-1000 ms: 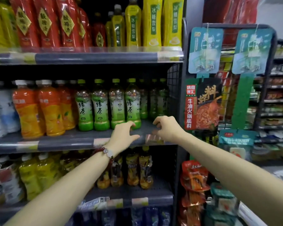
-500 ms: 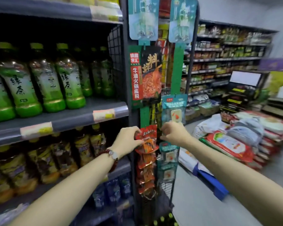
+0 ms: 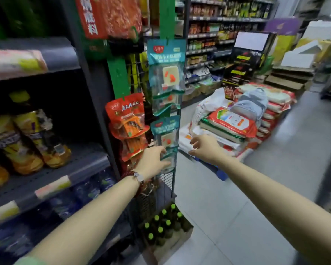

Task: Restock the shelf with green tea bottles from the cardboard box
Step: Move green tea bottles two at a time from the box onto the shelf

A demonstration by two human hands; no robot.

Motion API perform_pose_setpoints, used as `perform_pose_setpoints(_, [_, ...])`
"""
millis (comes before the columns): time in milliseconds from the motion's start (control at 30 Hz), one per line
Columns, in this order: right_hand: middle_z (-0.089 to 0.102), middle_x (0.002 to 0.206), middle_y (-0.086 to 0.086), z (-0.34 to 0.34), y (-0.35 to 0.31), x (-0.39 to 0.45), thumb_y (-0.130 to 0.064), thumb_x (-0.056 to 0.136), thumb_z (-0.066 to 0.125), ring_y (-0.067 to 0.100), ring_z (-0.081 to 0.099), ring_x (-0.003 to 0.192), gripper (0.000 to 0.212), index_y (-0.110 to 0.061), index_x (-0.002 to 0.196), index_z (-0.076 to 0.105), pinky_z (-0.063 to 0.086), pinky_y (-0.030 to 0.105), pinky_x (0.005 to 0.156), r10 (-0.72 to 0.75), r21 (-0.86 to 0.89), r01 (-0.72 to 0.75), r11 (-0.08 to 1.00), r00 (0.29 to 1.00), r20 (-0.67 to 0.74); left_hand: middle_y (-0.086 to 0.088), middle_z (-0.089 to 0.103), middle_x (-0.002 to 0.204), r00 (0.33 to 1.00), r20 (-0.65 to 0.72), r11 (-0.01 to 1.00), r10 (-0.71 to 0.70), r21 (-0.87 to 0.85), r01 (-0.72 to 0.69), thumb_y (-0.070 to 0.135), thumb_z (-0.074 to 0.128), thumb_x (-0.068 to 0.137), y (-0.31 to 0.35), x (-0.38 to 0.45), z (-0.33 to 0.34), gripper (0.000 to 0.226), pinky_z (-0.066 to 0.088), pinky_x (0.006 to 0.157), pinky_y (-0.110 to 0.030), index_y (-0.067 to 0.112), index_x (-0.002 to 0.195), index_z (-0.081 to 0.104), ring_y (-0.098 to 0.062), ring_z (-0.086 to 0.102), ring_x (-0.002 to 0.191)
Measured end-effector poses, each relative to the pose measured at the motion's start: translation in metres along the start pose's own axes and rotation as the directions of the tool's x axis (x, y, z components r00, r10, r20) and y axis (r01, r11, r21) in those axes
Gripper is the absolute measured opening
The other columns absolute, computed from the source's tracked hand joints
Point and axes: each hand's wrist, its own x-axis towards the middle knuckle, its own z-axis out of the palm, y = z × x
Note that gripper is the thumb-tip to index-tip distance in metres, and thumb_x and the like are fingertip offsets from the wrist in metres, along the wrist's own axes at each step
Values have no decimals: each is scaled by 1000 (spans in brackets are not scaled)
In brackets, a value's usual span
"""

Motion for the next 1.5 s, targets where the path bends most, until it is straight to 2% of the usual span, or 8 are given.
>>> perform_pose_setpoints(167, [70, 103, 13, 83, 62, 22, -23, 79, 72, 28, 64, 100, 35, -6, 109, 66, 46, 25, 77, 47, 1, -47, 999, 998, 49, -10, 66, 110, 998, 28, 998, -50, -26, 50, 25, 68, 82, -44, 14, 90, 35, 38, 78, -23, 6, 111, 62, -24, 60, 103])
perform_pose_setpoints(233, [69, 104, 14, 123, 87, 29, -24, 79, 73, 28, 62, 102, 36, -6, 110, 65, 48, 28, 81, 71, 24, -74, 997, 993, 90, -10, 67, 105, 996, 53, 997, -73, -29, 75, 25, 68, 81, -71, 19, 129, 32, 41, 77, -27, 6, 106, 64, -24, 61, 99])
perform_pose_setpoints(333, [68, 108, 13, 186, 121, 33, -22, 81, 72, 26, 62, 103, 38, -6, 114, 64, 50, 32, 87, 81, 19, -84, 996, 988, 134, -8, 68, 102, 990, 76, 992, -118, -39, 121, 24, 70, 80, -111, 20, 184, 30, 39, 72, -22, 9, 105, 65, -20, 61, 94])
perform_pose_setpoints(567, [67, 111, 11, 320, 194, 43, -22, 82, 72, 25, 63, 101, 37, -6, 115, 62, 52, 32, 84, 95, 22, -103, 994, 971, 221, -9, 67, 110, 967, 112, 970, -228, -57, 236, 26, 71, 80, -203, 9, 300, 36, 43, 82, -23, 9, 110, 65, -21, 61, 102])
perform_pose_setpoints(900, [68, 109, 16, 490, 292, 47, -25, 79, 72, 33, 62, 104, 35, -5, 108, 66, 50, 36, 88, 60, 15, -67, 998, 962, 265, -7, 68, 101, 935, 142, 941, -324, -51, 334, 25, 75, 76, -311, -11, 460, 34, 52, 85, -33, 12, 106, 66, -22, 64, 94])
perform_pose_setpoints(1100, [69, 109, 10, 564, 340, 48, -25, 79, 73, 28, 61, 105, 32, -10, 107, 68, 48, 32, 88, 84, 39, -100, 994, 953, 290, -13, 66, 110, 900, 148, 897, -409, -113, 427, 22, 74, 76, -356, -21, 541, 44, 51, 89, -35, 8, 116, 60, -26, 61, 103])
perform_pose_setpoints(1300, [69, 113, 8, 609, 366, 46, -25, 80, 74, 23, 62, 108, 42, -10, 117, 64, 44, 26, 91, 104, 94, -140, 986, 945, 312, -15, 54, 133, 851, 129, 833, -509, -175, 525, 24, 73, 79, -376, -26, 584, 70, 42, 104, -37, 7, 138, 39, -30, 50, 125])
perform_pose_setpoints(1500, [63, 122, 8, 647, 381, 48, -21, 80, 73, 23, 58, 112, 50, -12, 127, 55, 45, 27, 91, 109, 122, -156, 980, 939, 327, -10, 58, 129, 845, 95, 808, -526, -254, 532, 18, 72, 80, -389, -30, 612, 63, 42, 100, -33, 12, 135, 42, -30, 52, 122])
